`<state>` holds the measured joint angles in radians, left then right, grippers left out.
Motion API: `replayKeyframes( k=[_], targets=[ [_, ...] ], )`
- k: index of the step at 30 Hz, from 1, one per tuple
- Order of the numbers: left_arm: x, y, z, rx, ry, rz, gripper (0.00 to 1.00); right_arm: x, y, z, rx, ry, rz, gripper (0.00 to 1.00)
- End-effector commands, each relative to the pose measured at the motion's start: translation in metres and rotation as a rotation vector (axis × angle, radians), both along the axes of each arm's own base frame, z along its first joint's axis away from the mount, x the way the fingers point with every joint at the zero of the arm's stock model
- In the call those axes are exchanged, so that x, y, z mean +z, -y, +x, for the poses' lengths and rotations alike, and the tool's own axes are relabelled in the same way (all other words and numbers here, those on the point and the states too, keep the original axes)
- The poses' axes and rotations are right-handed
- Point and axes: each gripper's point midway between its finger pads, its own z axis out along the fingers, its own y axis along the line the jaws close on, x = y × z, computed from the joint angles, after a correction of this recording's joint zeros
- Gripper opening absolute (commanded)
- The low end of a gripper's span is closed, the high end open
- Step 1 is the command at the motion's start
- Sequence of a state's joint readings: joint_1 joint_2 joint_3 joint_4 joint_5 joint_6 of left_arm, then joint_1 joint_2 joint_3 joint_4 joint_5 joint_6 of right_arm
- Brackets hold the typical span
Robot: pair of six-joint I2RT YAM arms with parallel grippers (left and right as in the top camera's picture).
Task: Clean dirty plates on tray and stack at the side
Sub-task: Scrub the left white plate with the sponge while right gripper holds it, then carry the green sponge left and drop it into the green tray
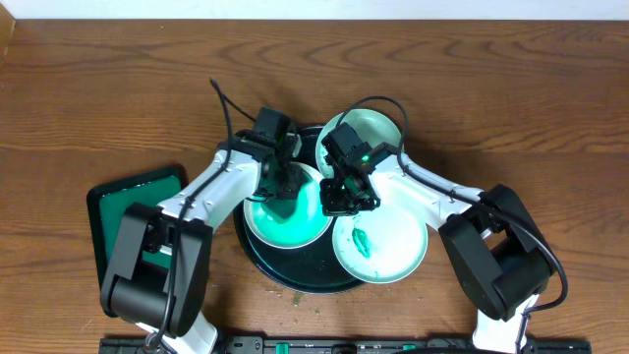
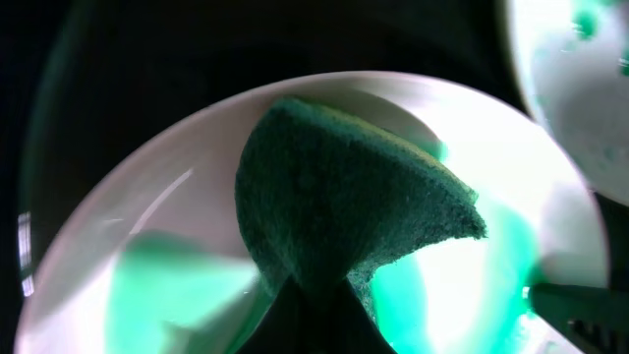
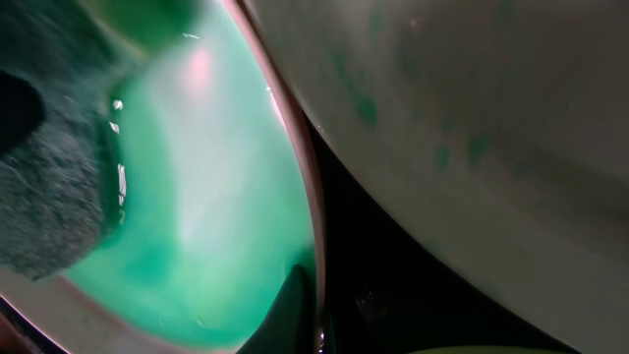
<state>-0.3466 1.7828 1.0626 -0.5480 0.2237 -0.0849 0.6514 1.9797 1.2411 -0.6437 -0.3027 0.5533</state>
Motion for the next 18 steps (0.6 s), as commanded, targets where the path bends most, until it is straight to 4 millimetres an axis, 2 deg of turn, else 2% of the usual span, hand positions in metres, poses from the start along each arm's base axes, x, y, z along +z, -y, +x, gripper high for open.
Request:
replayKeyframes(
  k=[1,3,6,11,15,18],
  targets=[
    [-0.002,0.012,0.001,0.003,-0.018,-0.031,0.07,-0.023,0.018,-0.011,0.014,-0.032,-0.092,0.01],
    [0.004,0.01,0.005,0.037,-0.009,-0.04,0.07,-0.023,0.018,-0.011,0.014,-0.033,-0.093,0.01],
    [0.024,0.008,0.013,0.06,0.034,-0.057,0.07,-0.023,0.018,-0.012,0.015,-0.036,-0.096,0.01],
    [0.078,-0.003,0.02,0.141,0.145,-0.047,0.07,-0.023,0.018,-0.012,0.014,-0.035,-0.095,0.01],
    [0.115,-0.028,0.018,0.254,0.246,0.009,0.07,-0.023,0.018,-0.012,0.014,-0.034,-0.094,0.01],
    [0.135,-0.056,0.014,0.395,0.299,0.064,0.07,-0.023,0.018,-0.011,0.014,-0.033,-0.093,0.01]
  ],
)
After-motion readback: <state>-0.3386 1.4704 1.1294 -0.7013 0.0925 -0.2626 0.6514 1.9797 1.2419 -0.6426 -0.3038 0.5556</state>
